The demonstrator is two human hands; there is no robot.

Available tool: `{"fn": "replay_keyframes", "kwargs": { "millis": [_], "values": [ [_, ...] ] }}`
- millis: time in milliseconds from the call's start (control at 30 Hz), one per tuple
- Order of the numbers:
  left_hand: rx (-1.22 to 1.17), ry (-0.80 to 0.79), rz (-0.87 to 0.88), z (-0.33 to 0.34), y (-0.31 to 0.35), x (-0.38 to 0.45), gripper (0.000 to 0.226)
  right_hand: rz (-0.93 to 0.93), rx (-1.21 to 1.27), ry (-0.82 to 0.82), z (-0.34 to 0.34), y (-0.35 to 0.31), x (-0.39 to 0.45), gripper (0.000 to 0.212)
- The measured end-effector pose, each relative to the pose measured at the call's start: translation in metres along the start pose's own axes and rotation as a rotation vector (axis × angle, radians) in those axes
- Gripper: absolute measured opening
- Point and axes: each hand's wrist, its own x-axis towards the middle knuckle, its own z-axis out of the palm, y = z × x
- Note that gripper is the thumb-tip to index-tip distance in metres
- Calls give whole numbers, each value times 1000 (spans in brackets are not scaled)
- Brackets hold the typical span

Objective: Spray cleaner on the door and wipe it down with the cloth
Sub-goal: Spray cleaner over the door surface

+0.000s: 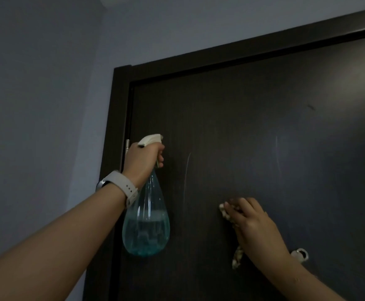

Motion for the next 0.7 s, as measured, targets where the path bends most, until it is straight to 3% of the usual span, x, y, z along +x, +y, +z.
{"fn": "replay_keyframes", "kwargs": {
  "millis": [133, 333, 500, 700],
  "values": [
    [21, -4, -17, -3, -9, 7, 19, -44, -23, 18, 2, 1, -7, 67],
    [-34, 10, -14, 3, -9, 8, 8, -32, -96, -20, 7, 4, -6, 90],
    [-94, 22, -22, 10, -8, 5, 3, -35, -84, -13, 7, 5, -7, 87],
    [-26, -26, -41, -1, -11, -11, 13, -2, -26, 7, 8, 2, -8, 80]
  ]
}}
